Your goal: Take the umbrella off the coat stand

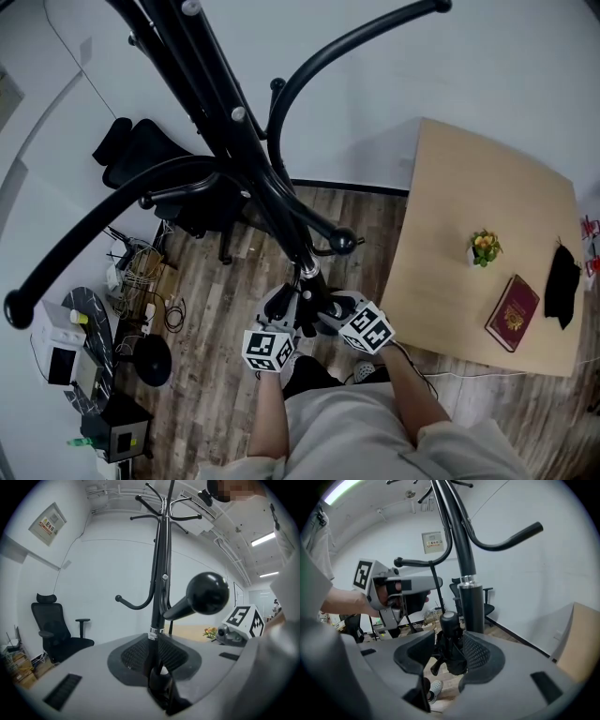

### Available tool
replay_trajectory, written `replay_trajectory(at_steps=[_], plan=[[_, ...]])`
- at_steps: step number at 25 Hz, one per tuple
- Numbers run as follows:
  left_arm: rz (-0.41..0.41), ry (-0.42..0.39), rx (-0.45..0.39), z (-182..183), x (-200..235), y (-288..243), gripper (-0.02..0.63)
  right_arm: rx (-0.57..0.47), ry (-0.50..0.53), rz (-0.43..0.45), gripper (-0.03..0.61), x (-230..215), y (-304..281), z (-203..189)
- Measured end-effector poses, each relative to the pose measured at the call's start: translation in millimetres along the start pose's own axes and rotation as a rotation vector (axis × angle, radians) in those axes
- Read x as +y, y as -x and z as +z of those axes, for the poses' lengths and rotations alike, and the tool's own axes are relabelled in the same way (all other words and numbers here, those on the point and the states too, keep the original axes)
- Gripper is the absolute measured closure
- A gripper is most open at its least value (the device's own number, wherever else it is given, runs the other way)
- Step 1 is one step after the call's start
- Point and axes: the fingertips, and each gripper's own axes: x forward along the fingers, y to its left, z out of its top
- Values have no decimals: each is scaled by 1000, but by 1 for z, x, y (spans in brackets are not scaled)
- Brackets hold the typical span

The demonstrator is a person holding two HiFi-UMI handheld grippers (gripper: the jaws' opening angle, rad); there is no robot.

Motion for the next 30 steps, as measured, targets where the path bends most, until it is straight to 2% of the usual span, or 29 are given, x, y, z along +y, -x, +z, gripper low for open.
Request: replay_trajectory(at_steps=[4, 11, 16, 19, 21, 24, 27, 30], plan=[[-14, 0, -19, 2, -6, 1, 592, 69, 7, 32, 382, 11, -12, -28], [-1, 32, -67, 11, -1, 12, 594, 128, 53, 87, 382, 31, -22, -44], [-2, 34, -77, 15, -1, 17, 594, 103, -22, 51, 378, 25, -35, -61], [-15, 40, -72, 14, -4, 19, 594, 107, -53, 22, 320, 21, -46, -75], [-20, 58, -67, 14, -5, 19, 594, 97, -64, 3, 240, 18, -54, -77], [-32, 71, -51, 14, -8, 20, 594, 85, -41, -58, 153, 12, -67, -75], [-39, 59, -30, 14, -8, 21, 594, 104, -19, -117, 129, 8, -80, -83], [-41, 44, -16, 15, -9, 24, 594, 85, -84, -162, 127, 0, -93, -89]])
